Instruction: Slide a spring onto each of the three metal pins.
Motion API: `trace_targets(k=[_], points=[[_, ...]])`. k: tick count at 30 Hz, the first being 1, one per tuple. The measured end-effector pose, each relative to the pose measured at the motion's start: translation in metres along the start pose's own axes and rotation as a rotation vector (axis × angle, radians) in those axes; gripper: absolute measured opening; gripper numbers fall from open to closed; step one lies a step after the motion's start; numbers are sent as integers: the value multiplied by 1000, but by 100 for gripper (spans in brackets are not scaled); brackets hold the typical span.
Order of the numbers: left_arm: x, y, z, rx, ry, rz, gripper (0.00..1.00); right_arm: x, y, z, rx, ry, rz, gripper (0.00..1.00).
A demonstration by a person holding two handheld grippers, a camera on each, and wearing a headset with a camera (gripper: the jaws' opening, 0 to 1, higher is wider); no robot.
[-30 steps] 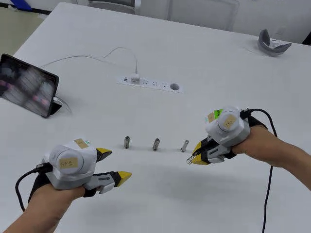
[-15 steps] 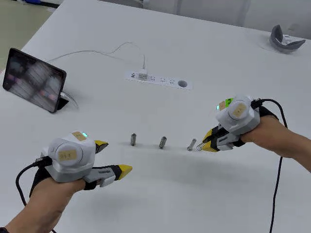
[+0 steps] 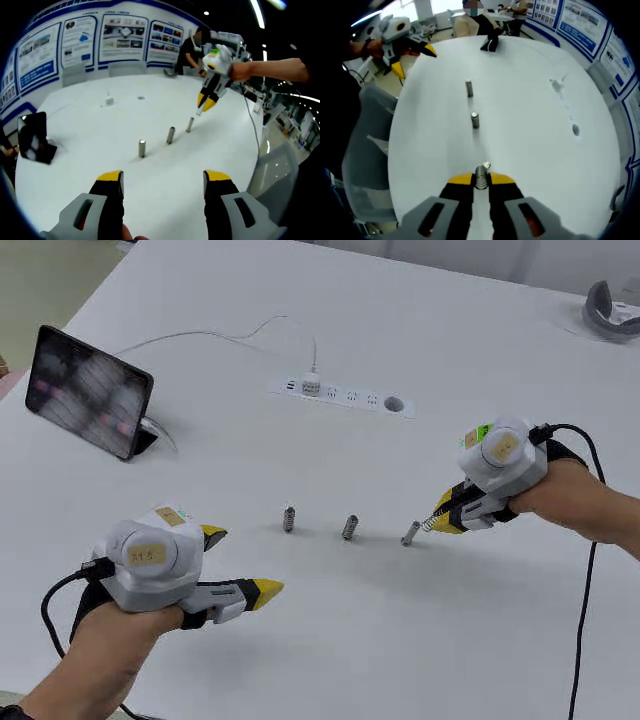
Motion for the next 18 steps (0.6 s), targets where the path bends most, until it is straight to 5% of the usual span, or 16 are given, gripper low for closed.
trace_targets(k=[18], points=[[2, 8, -10, 33, 32, 10, 69, -2, -17, 9, 17, 7, -19, 13]])
Point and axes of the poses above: the centre of the closed fingertips' face, and the gripper's own axes: y roughly backward along the fingers, z roughly to its right, x roughly out of its top, the point moved 2 cm from there along y, roughly backward along the fingers, and after that the axes turned 11 degrees about z, right-handed, at the moved point
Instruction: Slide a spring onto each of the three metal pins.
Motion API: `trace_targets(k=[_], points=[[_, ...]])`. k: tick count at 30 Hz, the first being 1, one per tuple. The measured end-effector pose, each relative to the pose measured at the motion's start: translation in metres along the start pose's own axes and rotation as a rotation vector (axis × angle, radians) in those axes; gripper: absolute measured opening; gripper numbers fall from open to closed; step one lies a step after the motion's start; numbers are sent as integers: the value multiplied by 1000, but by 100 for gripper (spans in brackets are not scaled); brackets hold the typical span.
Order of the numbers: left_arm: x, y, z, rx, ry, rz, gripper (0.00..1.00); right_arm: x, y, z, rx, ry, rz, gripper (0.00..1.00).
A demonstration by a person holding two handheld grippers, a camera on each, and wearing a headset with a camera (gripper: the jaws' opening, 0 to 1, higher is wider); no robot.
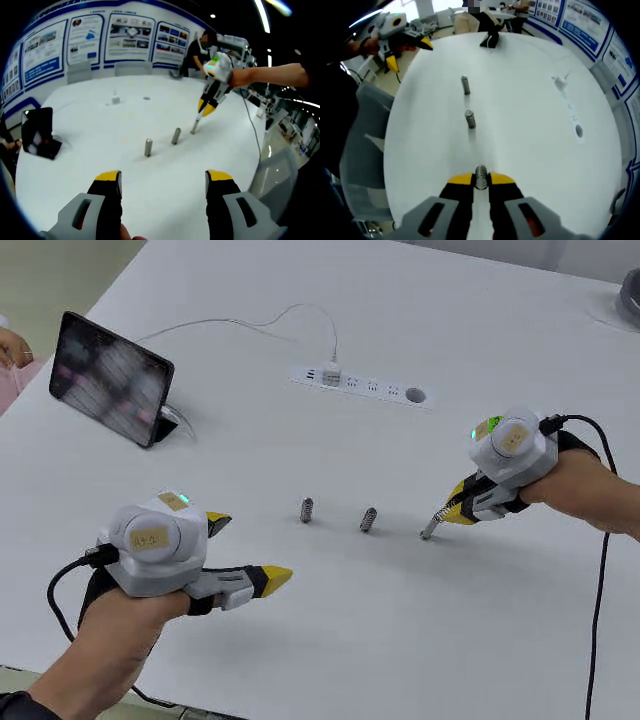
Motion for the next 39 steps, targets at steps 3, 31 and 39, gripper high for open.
trace_targets(k=[3, 31, 39], points=[[-2, 0, -1, 2, 1, -4, 69, 0, -2, 0, 5, 1, -3, 13], [-3, 11, -4, 25, -1, -9, 69, -2, -25, -13, 30, 37, -55, 13], [0, 12, -5, 32, 14, 1, 70, -5, -32, -13, 30, 37, -62, 13]])
Point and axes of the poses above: the centre of the closed fingertips' face, and the gripper's own axes: y roughly backward along the fingers, z roughly to its right, x roughly out of its top, the point moved 2 cm from there along y, roughly backward along the fingers, and after that the axes turned 11 degrees about z, right-handed, at the moved point
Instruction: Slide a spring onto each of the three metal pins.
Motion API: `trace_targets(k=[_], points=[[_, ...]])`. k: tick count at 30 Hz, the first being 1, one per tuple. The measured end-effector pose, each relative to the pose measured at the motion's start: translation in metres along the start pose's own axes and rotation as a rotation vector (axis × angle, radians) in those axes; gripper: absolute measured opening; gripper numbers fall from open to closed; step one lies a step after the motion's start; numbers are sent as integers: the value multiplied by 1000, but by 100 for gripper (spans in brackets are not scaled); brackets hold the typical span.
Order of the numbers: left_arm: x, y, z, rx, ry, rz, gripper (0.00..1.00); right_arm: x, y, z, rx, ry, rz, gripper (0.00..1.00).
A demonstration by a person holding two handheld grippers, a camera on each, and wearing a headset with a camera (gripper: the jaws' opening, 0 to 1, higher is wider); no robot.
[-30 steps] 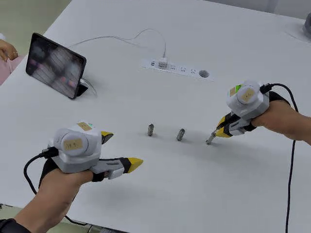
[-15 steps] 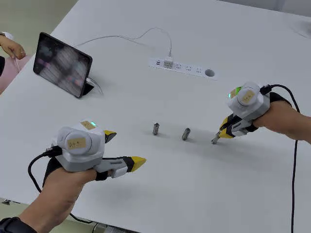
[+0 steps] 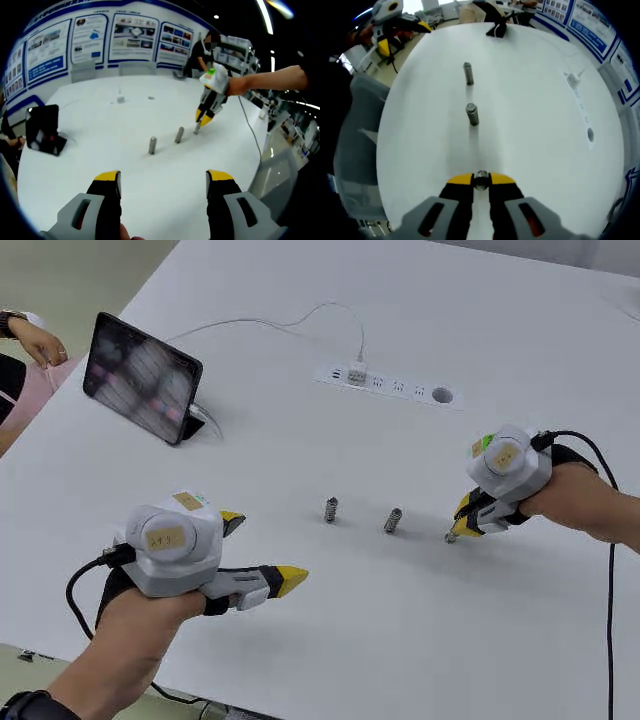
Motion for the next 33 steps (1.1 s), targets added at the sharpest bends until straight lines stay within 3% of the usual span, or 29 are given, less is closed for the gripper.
trace_targets(k=[14, 17, 20, 25, 33], points=[[-5, 12, -2, 28, 17, 3, 72, -9, -16, 3, -3, -15, -3, 13], [-2, 12, 0, 23, 23, 11, 71, -5, -18, 3, -10, -46, 29, 14], [5, 12, 0, 20, 35, 23, 72, -4, -19, 3, -19, -62, 27, 16], [13, 11, -2, 24, 35, 43, 72, -5, -18, 1, -32, -66, 10, 24], [16, 8, -1, 14, 30, 54, 73, -16, -8, 1, -70, -119, 22, 37]])
Point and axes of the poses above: the centre of the closed fingertips' face, and the gripper's own axes: y roughly backward along the fingers, z roughly to its right, x roughly out of its top, the point moved 2 cm from there along y, roughly backward along the fingers, and after that the axes turned 11 degrees about z, right-handed, at the moved point
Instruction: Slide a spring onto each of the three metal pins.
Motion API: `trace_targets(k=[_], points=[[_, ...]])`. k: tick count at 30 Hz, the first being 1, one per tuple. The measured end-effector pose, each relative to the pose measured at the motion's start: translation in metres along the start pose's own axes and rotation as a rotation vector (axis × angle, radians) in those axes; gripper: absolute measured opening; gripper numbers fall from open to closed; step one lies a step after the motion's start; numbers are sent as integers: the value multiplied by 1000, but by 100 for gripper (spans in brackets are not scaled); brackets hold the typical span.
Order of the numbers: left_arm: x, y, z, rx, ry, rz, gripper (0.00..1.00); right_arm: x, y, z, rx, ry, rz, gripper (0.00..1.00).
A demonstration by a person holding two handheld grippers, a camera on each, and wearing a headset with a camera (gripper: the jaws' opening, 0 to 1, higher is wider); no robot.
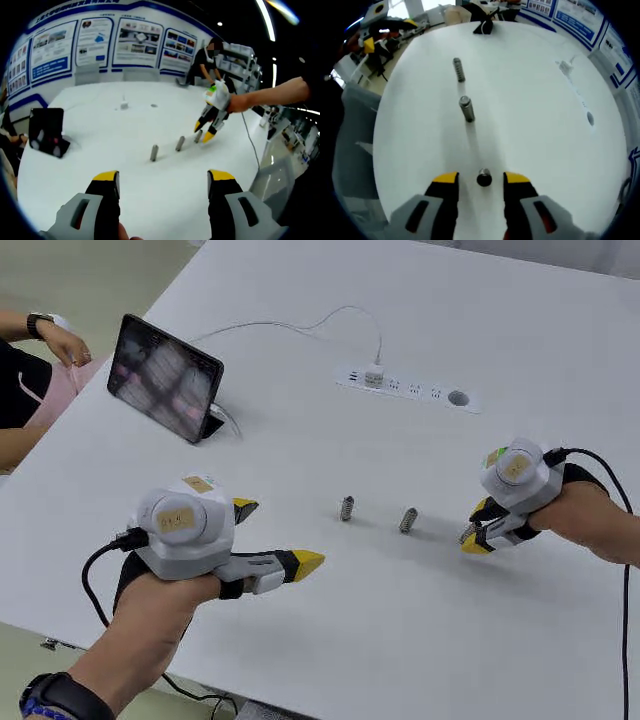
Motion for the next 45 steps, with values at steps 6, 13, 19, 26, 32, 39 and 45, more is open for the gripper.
trace_targets(k=[6, 13, 19, 26, 32, 39, 45], points=[[1, -4, 4, -15, 15, 5, 73, -4, 9, 1, -37, -82, 33, 46], [5, -8, 8, -31, 11, 13, 74, -7, 19, -2, -88, -168, 96, 54], [8, -11, 8, -30, 10, 15, 75, -6, 29, -9, -115, -298, 185, 58], [11, -13, 7, -39, 6, 22, 74, -2, 35, -18, -142, -375, 247, 62], [12, -17, 6, -55, -3, 17, 74, 6, 37, -29, -145, -433, 317, 63], [16, -21, 4, -54, 0, 22, 75, 4, 38, -33, -158, -498, 379, 70], [15, -25, 4, -66, 2, 16, 77, 1, 42, -39, -183, -544, 436, 74]])
Point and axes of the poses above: the centre of the closed fingertips' face, and the gripper's own axes: y roughly backward along the fingers, z roughly to its right, x roughly out of its top, the point moved 2 cm from there along y, roughly backward along the fingers, and after that the axes turned 11 degrees about z, right-handed, at the moved point
